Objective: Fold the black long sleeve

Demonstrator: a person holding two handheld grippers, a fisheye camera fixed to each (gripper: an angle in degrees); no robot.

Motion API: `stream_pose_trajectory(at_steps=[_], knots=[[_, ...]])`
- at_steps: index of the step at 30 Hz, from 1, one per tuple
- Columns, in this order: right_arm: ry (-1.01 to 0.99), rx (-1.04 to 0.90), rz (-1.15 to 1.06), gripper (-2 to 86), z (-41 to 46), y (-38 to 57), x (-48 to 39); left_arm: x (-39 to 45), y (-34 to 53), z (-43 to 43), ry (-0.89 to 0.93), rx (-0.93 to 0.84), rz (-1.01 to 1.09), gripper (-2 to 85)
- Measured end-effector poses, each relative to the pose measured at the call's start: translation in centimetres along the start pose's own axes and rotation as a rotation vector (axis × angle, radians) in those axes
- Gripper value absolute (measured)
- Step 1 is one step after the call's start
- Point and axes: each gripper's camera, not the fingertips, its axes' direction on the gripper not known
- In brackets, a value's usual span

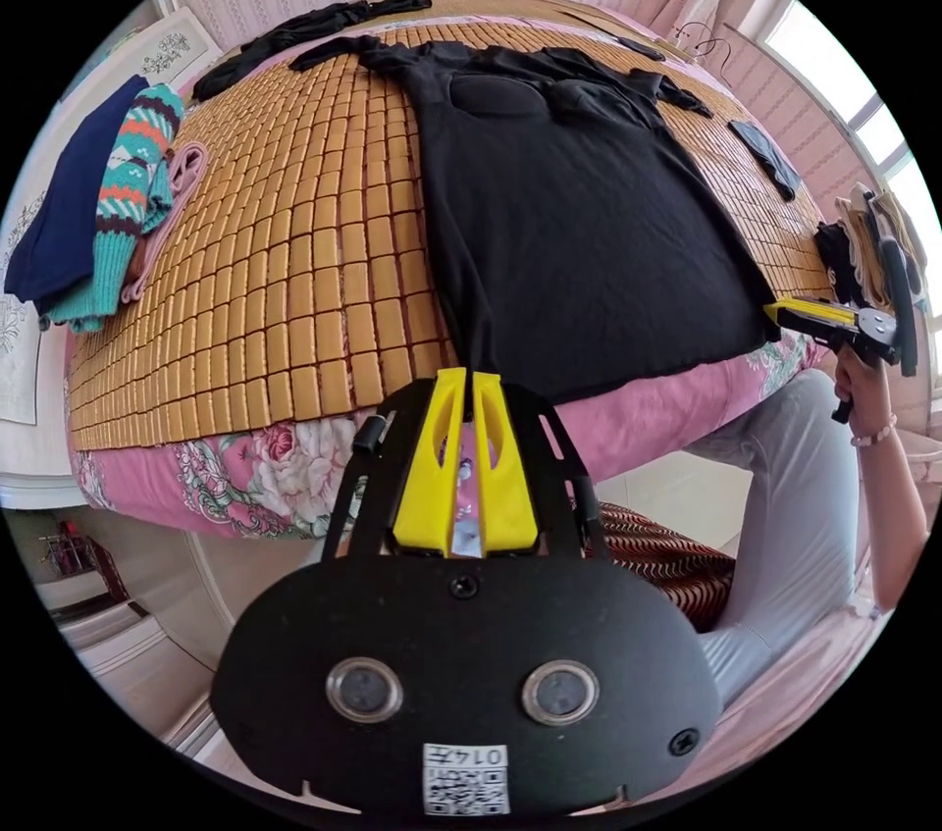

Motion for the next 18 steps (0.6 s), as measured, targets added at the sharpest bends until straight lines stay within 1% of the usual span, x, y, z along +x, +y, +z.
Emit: stream_pose_trajectory(at_steps=[6, 11, 15, 18], knots=[[-0.014, -0.004, -0.009, 1.0, -1.2, 1.5, 0.0, 0.1, 0.4, -0.5, -0.018, -0.018, 0.009, -0.6], [-0.018, 0.075, 0.03, 6.8, -3.9, 3.0, 0.8, -0.9, 0.8, -1.8, -0.01, -0.006, -0.031, 0.2], [0.026, 0.096, 0.062, 9.5, -6.3, 2.9, 3.8, -3.2, 1.2, -4.6, -0.068, 0.072, -0.073, 2.0], [0.01, 0.179, 0.07, 9.8, -8.3, 0.2, 7.3, -3.7, -2.1, -5.5, -0.053, 0.123, -0.033, 4.4]])
